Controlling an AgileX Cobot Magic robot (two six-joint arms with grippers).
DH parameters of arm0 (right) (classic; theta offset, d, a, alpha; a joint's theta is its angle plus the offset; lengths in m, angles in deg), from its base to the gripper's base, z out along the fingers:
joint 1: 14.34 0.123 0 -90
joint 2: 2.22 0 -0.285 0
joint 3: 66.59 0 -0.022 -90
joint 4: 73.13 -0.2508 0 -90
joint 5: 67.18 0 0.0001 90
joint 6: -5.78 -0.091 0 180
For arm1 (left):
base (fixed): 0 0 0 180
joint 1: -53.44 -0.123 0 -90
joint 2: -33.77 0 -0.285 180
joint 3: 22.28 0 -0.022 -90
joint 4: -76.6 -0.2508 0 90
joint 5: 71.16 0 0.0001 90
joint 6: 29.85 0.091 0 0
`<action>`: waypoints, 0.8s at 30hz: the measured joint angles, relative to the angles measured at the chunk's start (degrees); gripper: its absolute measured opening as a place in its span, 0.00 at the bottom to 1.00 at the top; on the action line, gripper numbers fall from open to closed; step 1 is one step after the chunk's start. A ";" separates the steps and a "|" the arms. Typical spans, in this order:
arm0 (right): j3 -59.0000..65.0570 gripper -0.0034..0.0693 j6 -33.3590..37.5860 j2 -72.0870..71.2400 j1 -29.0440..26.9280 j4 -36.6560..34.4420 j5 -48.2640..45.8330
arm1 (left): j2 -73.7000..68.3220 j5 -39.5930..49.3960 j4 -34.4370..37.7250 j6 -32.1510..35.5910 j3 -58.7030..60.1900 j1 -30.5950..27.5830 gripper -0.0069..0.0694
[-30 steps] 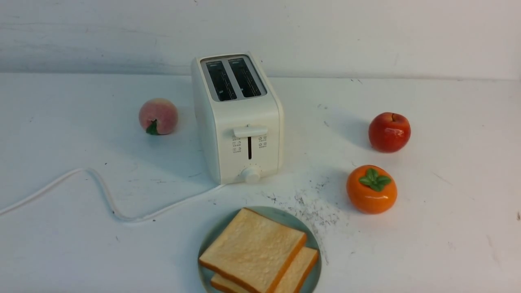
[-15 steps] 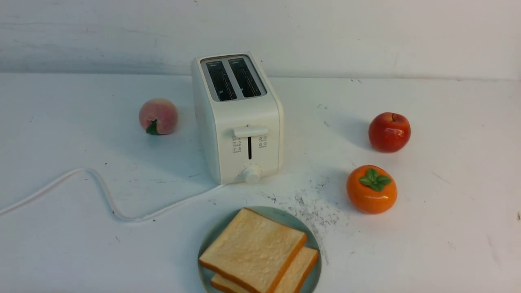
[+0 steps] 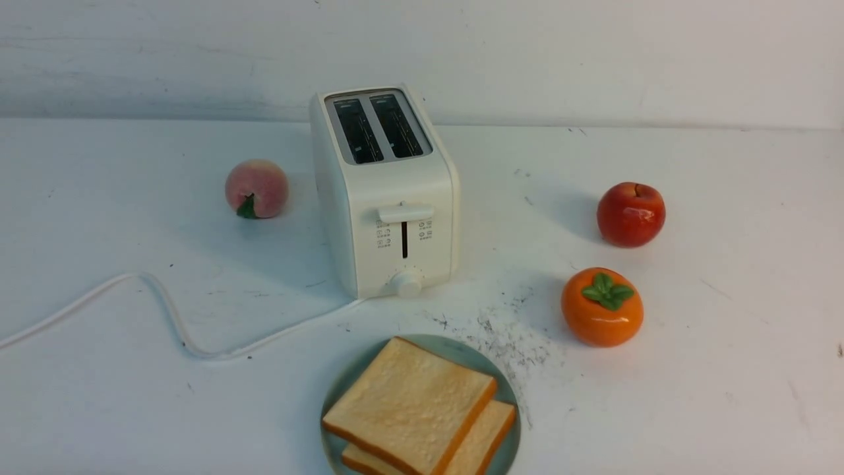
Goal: Take toasted bread from bread machine on white table place on plate.
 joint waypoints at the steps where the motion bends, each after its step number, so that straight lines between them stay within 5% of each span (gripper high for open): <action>1: 0.00 0.38 0.00 0.00 0.00 0.00 0.00 | 0.00 0.00 0.00 0.00 0.00 0.00 0.13; 24: 0.00 0.38 0.00 0.00 0.00 0.00 0.00 | 0.00 0.00 0.00 0.00 0.00 0.00 0.16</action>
